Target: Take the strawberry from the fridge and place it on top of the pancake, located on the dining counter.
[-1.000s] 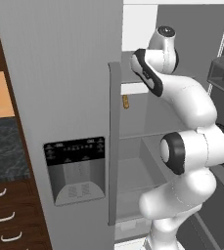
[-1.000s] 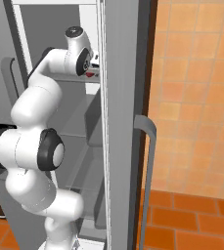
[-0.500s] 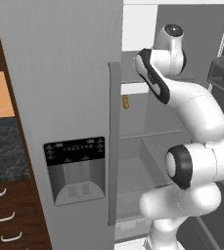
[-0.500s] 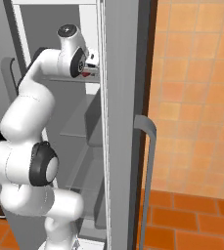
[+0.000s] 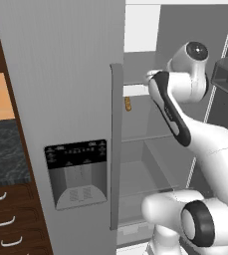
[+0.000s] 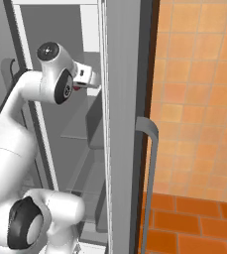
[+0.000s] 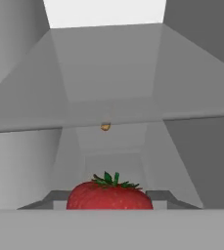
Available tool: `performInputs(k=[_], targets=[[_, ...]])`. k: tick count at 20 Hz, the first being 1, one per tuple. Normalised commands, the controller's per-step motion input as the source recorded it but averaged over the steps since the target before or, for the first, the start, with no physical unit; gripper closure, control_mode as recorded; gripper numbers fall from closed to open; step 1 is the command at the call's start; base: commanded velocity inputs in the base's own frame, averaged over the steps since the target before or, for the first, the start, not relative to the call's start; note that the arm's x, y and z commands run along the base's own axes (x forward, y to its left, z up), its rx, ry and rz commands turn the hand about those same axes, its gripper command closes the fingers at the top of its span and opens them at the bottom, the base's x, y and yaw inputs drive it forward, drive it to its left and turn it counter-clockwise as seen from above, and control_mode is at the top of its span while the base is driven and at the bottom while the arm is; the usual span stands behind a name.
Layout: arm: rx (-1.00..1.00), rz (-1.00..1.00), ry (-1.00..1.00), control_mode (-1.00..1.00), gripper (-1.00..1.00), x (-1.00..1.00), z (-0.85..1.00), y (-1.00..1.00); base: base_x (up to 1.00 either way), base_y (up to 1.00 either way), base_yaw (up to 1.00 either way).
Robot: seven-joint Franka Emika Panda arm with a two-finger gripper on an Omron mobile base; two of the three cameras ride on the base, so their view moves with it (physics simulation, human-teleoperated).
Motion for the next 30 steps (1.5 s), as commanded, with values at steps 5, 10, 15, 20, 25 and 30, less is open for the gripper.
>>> performInputs(k=[5, 10, 15, 20, 25, 30], targets=[[-0.13, 0.01, 0.16, -1.00, 1.00, -1.00, -0.30, 0.02, 0.00, 0.00, 0.00], [-0.05, 0.06, 0.28, -1.00, 1.00, -1.00, -0.45, 0.08, 0.00, 0.00, 0.00], [0.00, 0.00, 0.26, -1.00, 1.00, -1.00, -0.35, 0.01, 0.00, 0.00, 0.00], [0.03, 0.00, 0.17, -1.00, 1.00, -1.00, -0.45, 0.00, 0.00, 0.00, 0.00], [0.01, 0.00, 0.12, -1.00, 1.00, -1.00, -0.51, 0.01, 0.00, 0.00, 0.00], [-0.01, -0.01, 0.04, -1.00, 1.00, -0.35, -0.26, 0.05, 0.00, 0.00, 0.00]])
